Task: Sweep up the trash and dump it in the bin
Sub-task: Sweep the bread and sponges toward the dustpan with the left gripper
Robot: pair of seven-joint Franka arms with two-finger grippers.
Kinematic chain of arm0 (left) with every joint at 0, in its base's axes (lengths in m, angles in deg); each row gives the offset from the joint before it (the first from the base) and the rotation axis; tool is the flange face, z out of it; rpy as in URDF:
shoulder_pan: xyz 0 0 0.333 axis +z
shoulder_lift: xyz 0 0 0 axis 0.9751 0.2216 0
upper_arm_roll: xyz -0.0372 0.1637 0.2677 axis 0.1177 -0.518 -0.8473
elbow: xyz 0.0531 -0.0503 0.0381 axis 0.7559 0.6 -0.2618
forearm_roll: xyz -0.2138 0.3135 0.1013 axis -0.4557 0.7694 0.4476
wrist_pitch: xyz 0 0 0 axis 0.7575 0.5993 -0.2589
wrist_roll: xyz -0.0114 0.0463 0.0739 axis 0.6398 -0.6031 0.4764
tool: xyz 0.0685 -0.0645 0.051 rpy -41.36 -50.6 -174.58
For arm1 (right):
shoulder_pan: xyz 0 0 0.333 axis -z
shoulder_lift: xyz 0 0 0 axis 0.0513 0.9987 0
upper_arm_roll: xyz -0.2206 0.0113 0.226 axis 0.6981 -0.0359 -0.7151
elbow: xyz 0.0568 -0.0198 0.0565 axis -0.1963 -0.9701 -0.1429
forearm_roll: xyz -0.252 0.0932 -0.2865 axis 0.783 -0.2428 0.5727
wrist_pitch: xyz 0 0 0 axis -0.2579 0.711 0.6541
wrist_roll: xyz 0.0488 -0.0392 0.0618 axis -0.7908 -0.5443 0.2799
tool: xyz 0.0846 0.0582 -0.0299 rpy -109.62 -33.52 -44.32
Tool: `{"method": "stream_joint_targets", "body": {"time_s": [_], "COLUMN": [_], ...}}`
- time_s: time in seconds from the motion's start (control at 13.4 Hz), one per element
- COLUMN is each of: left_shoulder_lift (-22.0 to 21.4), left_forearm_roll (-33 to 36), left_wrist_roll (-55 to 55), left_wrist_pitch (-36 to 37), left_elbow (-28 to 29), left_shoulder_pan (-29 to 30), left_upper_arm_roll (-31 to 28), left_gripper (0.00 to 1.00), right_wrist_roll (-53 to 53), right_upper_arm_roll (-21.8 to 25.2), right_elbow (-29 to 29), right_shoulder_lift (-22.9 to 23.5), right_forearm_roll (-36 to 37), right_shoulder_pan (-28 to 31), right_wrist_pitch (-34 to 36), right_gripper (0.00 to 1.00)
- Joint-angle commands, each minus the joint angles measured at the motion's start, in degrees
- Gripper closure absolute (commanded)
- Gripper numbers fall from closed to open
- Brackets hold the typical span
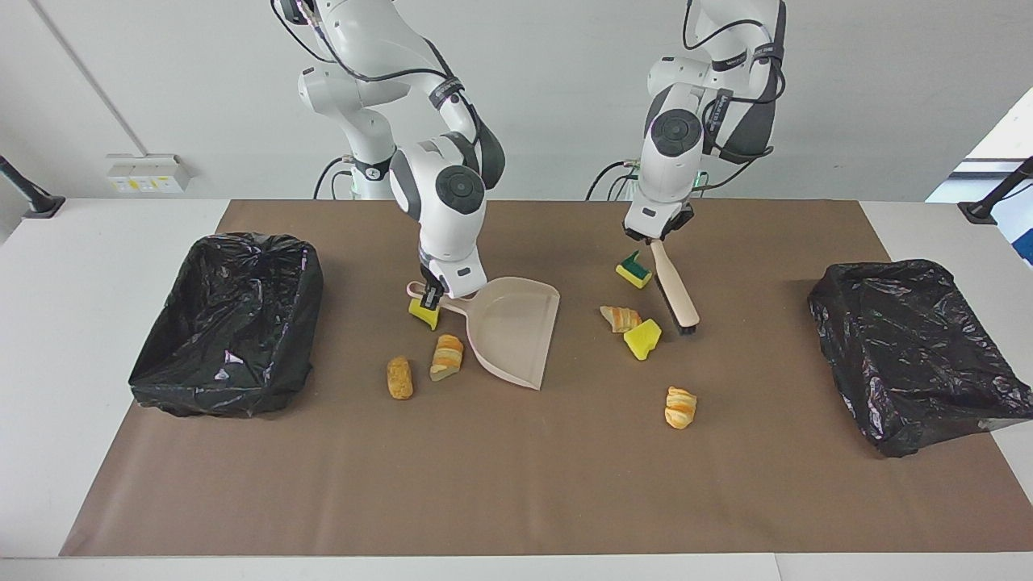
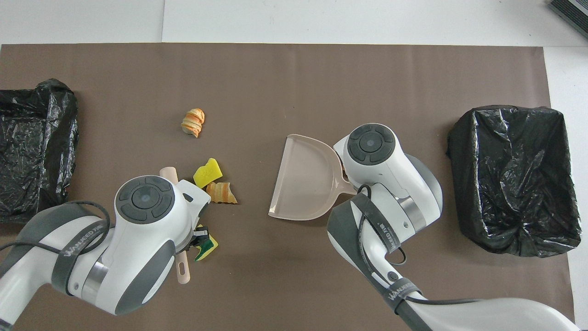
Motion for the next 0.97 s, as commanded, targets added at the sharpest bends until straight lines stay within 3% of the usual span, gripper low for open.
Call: {"method": "stream_joint_targets", "body": {"time_s": [0.0,0.3,0.52,0.89], "left_shoulder_lift": [-4.8,-7.2,-6.7,-2.9], "left_forearm_roll": [-0.3,-3.6,-8.9,-10.7], "left_wrist_roll": [-11.0,-27.1,-27.9,-23.9], "left_wrist_pitch": [3.0,2.1,1.1,-9.3], "left_elbow": [3.6,11.8,12.9,12.1], "left_shoulder_pan": [-4.5,-11.3,-12.6,-11.1], "left_upper_arm_roll": [-0.6,-0.5,-0.5,-0.8], "left_gripper": [1.0,1.0,1.0,1.0], "right_wrist_roll": [-0.3,-0.5,-0.5,-4.2], "right_upper_arm_roll": [-0.4,-0.3,-0.3,-0.4], "right_elbow": [0.7,0.0,-0.7,-1.2], "right_shoulder_lift": [0.5,0.5,0.4,0.3], "right_forearm_roll": [1.1,1.1,1.2,1.2], "right_shoulder_pan": [0.5,-1.5,-1.6,-1.6], "right_wrist_pitch": [-0.6,-0.3,-0.3,-0.3], "right_gripper": [1.0,1.0,1.0,1.0]}}
